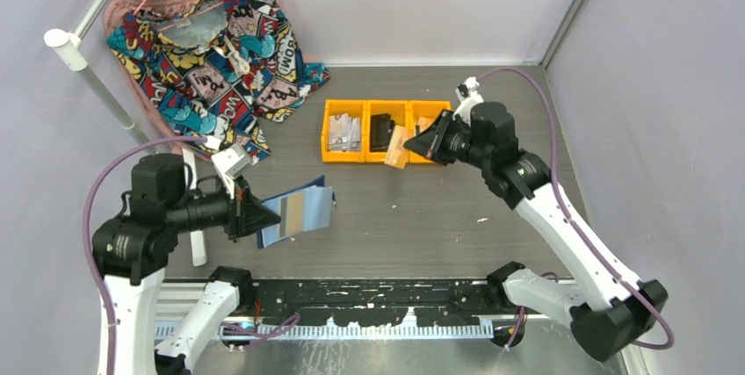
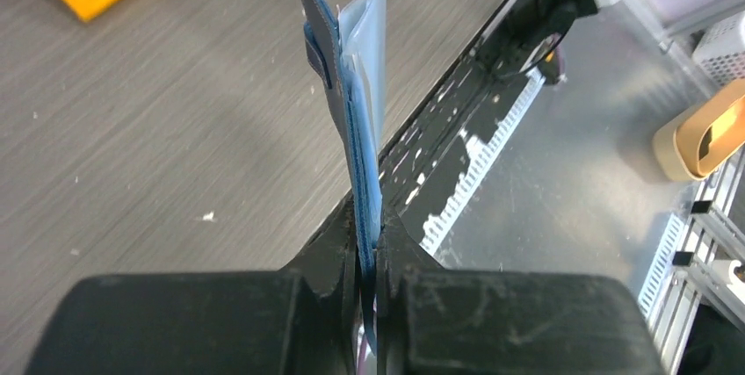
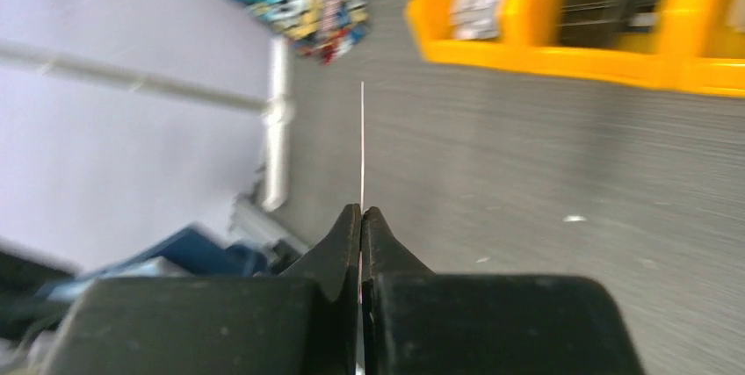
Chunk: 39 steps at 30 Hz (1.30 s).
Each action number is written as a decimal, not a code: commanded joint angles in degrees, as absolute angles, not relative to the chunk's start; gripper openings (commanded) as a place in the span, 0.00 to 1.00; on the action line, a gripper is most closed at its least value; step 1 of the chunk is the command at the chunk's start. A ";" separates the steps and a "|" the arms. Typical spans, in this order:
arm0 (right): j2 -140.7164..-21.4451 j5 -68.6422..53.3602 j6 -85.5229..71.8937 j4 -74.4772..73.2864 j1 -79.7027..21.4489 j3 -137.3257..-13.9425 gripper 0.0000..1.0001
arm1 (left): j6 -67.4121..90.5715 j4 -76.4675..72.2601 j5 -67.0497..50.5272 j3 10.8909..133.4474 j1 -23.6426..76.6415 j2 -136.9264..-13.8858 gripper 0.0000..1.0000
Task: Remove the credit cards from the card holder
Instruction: Place the credit card in the storage box.
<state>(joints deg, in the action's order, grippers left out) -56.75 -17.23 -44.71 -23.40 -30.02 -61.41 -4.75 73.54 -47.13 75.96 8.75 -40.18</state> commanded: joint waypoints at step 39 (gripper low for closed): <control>-104.16 -8.69 -27.84 -23.49 -11.24 -84.28 0.54 | -30.13 50.93 -5.99 72.87 39.21 -88.42 0.00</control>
